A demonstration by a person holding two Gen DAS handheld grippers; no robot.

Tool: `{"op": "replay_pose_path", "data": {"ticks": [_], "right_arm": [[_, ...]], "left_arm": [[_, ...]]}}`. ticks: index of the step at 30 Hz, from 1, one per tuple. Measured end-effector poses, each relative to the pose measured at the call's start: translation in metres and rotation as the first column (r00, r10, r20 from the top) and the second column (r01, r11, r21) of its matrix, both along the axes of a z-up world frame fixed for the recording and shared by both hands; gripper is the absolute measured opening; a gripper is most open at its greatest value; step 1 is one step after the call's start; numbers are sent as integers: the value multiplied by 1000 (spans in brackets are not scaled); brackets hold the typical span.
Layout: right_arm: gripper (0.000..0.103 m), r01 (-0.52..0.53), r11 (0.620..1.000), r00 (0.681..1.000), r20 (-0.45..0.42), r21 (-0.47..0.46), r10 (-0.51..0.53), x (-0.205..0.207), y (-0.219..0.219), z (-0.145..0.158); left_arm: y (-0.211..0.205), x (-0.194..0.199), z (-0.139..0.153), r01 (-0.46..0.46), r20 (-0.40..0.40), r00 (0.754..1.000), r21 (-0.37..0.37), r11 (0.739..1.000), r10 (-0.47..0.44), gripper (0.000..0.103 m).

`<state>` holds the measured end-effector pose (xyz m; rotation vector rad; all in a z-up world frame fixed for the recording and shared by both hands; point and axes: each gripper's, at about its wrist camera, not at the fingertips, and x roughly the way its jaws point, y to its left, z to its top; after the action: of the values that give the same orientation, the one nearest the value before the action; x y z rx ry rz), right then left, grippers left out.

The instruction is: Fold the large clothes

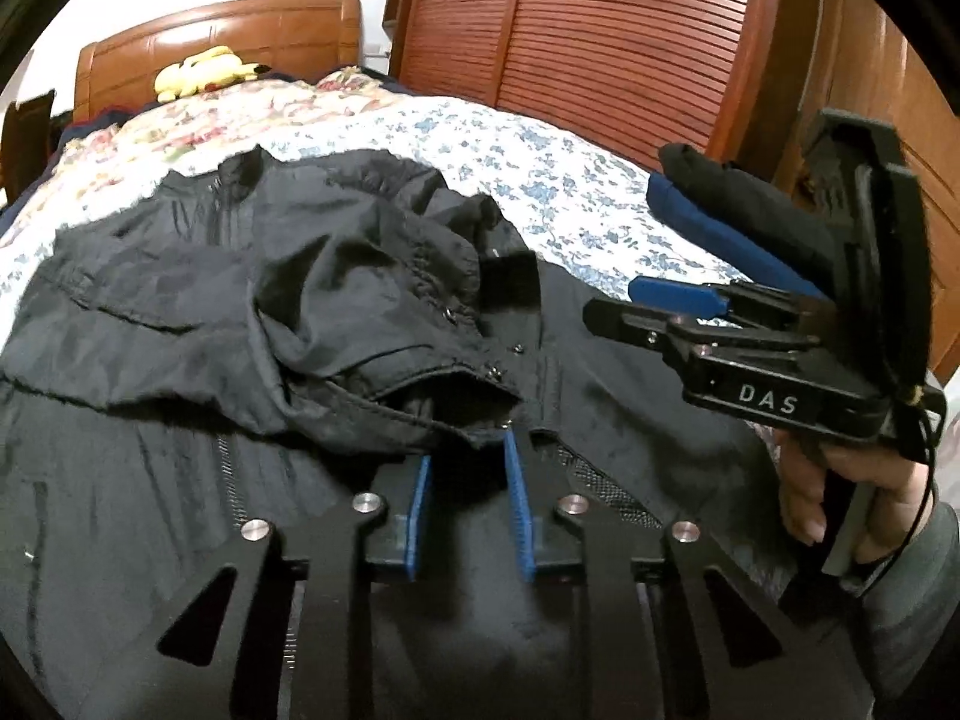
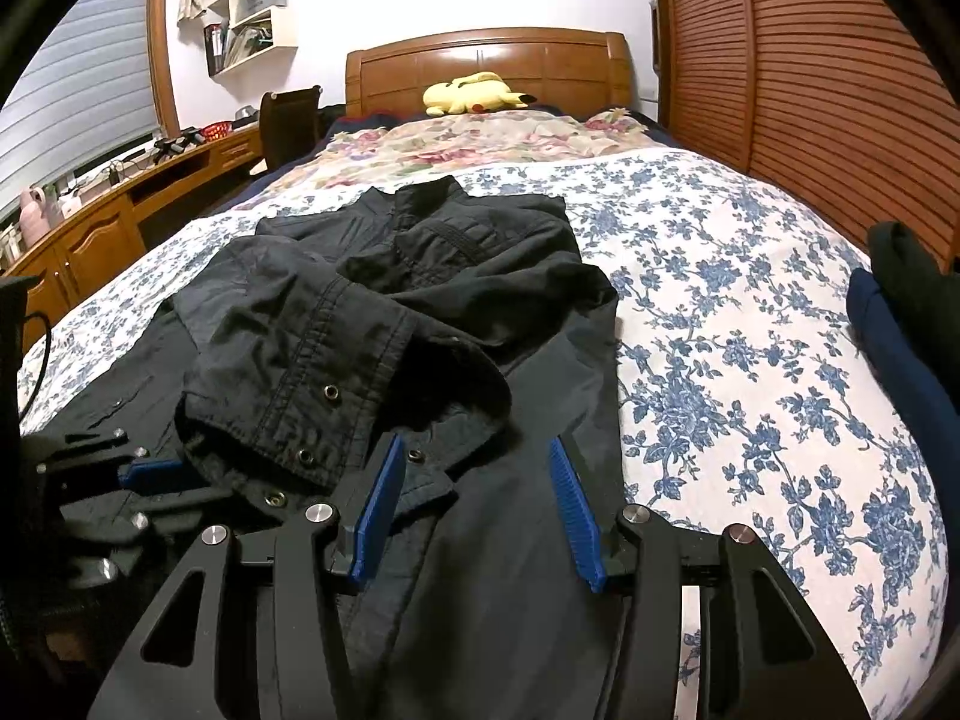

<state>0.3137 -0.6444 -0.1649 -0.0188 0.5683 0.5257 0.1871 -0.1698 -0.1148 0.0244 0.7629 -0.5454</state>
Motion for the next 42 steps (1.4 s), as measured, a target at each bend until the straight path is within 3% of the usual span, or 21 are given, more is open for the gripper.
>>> {"op": "replay_pose_path", "data": {"ticks": [8, 16, 20, 24, 30, 35, 38, 42], "right_arm": [[52, -15, 1000, 1000, 21, 13, 15, 0, 7, 6], [52, -48, 999, 998, 38, 22, 47, 4, 29, 12], [52, -65, 998, 997, 42, 6, 65, 7, 44, 11], [52, -80, 997, 996, 41, -6, 80, 13, 56, 10], [52, -95, 995, 995, 37, -8, 95, 25, 74, 10], [52, -102, 995, 994, 45, -13, 102, 29, 82, 9], [52, -102, 995, 994, 44, -9, 103, 31, 81, 8], [52, -99, 995, 994, 45, -2, 99, 30, 78, 8]], "left_arm": [[62, -2, 39, -73, 82, 994, 15, 997, 71, 17], [123, 12, 53, -169, 115, 981, 84, 982, 159, 16], [154, 23, 54, -243, 132, 966, 150, 958, 224, 16], [182, 22, 56, -283, 135, 955, 143, 948, 265, 16], [193, 14, 53, -273, 122, 958, 112, 955, 260, 36], [176, 10, 41, -210, 93, 975, 115, 971, 200, 41], [161, 11, 32, -172, 72, 984, 111, 979, 165, 57], [141, 17, 21, -144, 47, 989, 108, 984, 140, 58]]}}
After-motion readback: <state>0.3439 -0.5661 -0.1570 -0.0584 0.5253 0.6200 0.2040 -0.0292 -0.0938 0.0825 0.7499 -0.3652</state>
